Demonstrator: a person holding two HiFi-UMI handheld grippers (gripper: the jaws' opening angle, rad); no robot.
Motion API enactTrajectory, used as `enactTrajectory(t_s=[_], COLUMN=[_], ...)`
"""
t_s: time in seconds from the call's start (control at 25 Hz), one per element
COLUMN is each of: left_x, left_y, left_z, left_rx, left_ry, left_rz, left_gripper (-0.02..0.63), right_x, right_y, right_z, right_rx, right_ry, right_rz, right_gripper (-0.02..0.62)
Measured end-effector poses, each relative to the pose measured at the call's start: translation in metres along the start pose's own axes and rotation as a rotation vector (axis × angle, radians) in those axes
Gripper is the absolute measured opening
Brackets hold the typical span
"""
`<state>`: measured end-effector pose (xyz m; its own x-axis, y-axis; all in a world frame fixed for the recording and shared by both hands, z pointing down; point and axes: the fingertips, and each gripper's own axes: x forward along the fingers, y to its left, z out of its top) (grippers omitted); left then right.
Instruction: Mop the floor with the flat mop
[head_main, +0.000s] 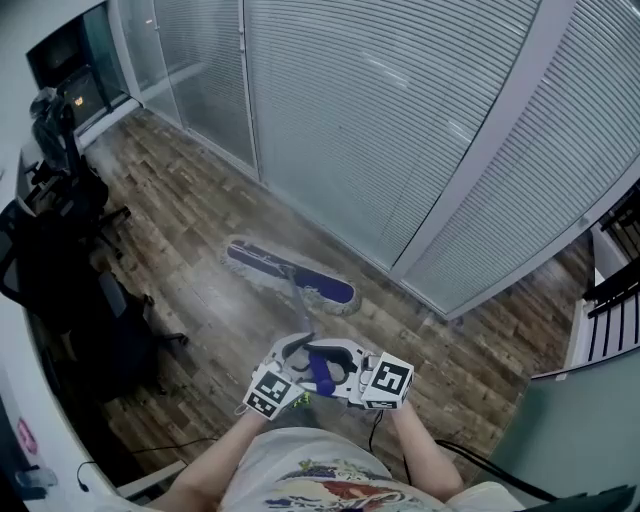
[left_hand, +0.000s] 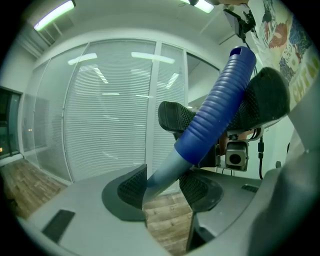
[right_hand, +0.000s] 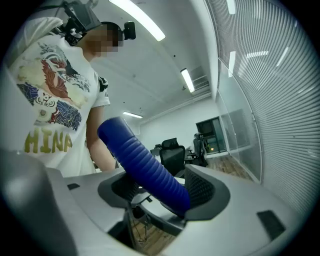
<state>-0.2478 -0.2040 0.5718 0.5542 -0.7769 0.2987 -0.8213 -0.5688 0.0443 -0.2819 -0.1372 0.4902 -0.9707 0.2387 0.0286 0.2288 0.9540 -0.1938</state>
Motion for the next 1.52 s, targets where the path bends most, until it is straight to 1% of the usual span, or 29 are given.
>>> enactTrajectory(t_s=[0.2, 0.36, 0.52, 0.56, 0.72, 0.8, 0.88, 1.0, 1.16, 1.36, 1.44, 1.52], left_x=[-0.019, -0.051, -0.090, -0.098, -0.122, -0.126, -0.125, -0.125, -0.119, -0.096, -0.087, -0.079], left_y=[-0.117, -0.202, -0.263, -0.277, -0.321, -0.331, -0.337, -0.347, -0.350, -0.336, -0.322, -0.303], left_z=[-0.004, -0.013, -0.020, -0.022, -0.031, -0.036, -0.045, -0.057, -0.066, -0.069, -0.065, -0.060], left_rx=[0.011, -0.005, -0.033, -0.037, -0.026, -0.016, 0.001, 0.054, 0.106, 0.111, 0.108, 0.095], left_ry=[-0.001, -0.027, -0.059, -0.060, -0.045, -0.044, -0.024, 0.027, 0.048, 0.055, 0.049, 0.035], left_rz=[-0.024, -0.031, -0.016, -0.018, -0.040, -0.045, -0.051, -0.081, -0.111, -0.115, -0.115, -0.111], left_gripper=[0.175, 0.175, 0.175, 0.175, 0.175, 0.175, 0.175, 0.173, 0.173, 0.173, 0.173, 0.173], right_x=[-0.061, -0.090, -0.100, -0.102, -0.109, -0.111, -0.113, -0.116, -0.119, -0.127, -0.125, -0.119], right_y=[0.097, 0.180, 0.253, 0.269, 0.319, 0.328, 0.331, 0.338, 0.336, 0.309, 0.294, 0.274], right_z=[-0.015, -0.029, -0.036, -0.038, -0.045, -0.051, -0.062, -0.075, -0.086, -0.095, -0.089, -0.085], right_rx=[0.011, 0.014, -0.050, -0.052, -0.006, -0.023, -0.053, -0.079, -0.087, -0.094, -0.084, -0.111], right_ry=[0.014, 0.030, 0.080, 0.091, 0.100, 0.097, 0.089, 0.060, 0.051, 0.067, 0.054, 0.064], right_rz=[-0.026, -0.042, -0.005, -0.001, -0.007, -0.013, -0.017, -0.008, -0.004, -0.019, -0.023, -0.016], right_gripper=[0.270, 0.270, 0.268, 0.268, 0.268, 0.268, 0.268, 0.268, 0.268, 0.268, 0.268, 0.268])
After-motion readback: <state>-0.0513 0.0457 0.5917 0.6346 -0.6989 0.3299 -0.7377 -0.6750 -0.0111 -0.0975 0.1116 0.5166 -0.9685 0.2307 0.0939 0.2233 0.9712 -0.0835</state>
